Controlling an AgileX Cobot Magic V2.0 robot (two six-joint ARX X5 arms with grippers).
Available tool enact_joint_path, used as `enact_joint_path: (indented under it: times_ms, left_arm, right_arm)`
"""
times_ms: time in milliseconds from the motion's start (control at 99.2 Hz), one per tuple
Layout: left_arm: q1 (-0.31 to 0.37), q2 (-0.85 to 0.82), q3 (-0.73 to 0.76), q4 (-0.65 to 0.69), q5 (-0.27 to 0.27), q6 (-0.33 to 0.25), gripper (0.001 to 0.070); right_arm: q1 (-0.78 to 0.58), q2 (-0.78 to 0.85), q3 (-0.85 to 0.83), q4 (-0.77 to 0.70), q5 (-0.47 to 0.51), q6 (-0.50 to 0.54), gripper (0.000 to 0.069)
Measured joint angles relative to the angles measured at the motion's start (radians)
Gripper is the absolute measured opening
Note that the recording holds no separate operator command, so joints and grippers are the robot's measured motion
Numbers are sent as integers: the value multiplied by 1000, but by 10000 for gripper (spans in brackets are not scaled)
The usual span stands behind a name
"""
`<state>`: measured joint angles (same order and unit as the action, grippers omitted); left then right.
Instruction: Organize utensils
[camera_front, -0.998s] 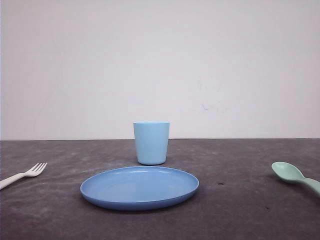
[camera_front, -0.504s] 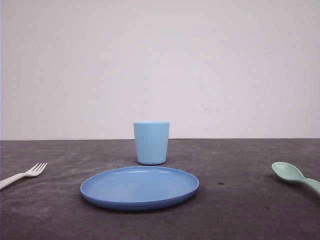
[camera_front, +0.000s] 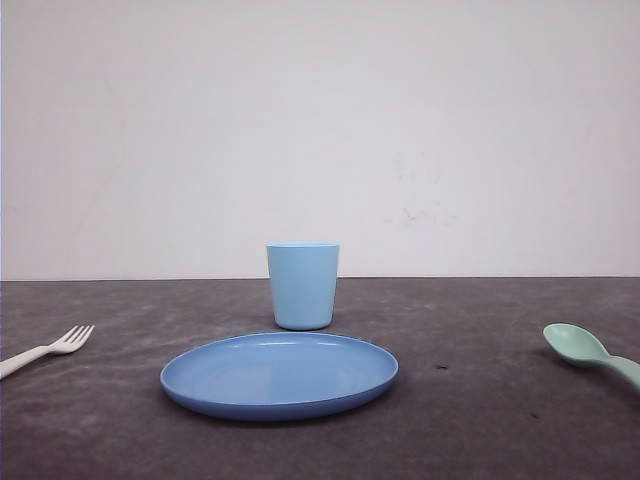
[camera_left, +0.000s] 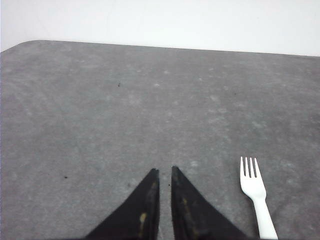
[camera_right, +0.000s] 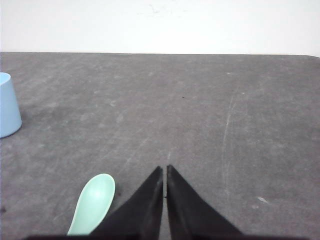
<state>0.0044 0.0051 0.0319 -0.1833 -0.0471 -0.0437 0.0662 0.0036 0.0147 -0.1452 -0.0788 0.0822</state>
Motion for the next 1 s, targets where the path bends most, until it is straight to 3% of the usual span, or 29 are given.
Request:
enact_joint_path:
  times_ms: [71,212,433,534,655,786,998]
  left_arm:
    - [0,0,0,0,0,-13,17]
    - [0,0,0,7,5,-108,17]
    - [0,0,23,100,179,-254,17]
    - [0,3,100,103,204,-321,17]
    - [0,26,227,76,208,-361,17]
    - [0,106,398,-74,212,-359,17]
    - [0,313,697,-320,235,-222,17]
  right_arm:
    - [0,0,0,0,-1,14,14]
    - [0,0,0,13,-24,82,14]
    - [0,2,69,10,-121,275,9]
    - [0,4,170,-16,-136,336,9]
    - [0,35,314,-120,-135,354,9]
    - [0,118,489,-272,-131,340,9]
    - [0,306,733,-449,-131,231,9]
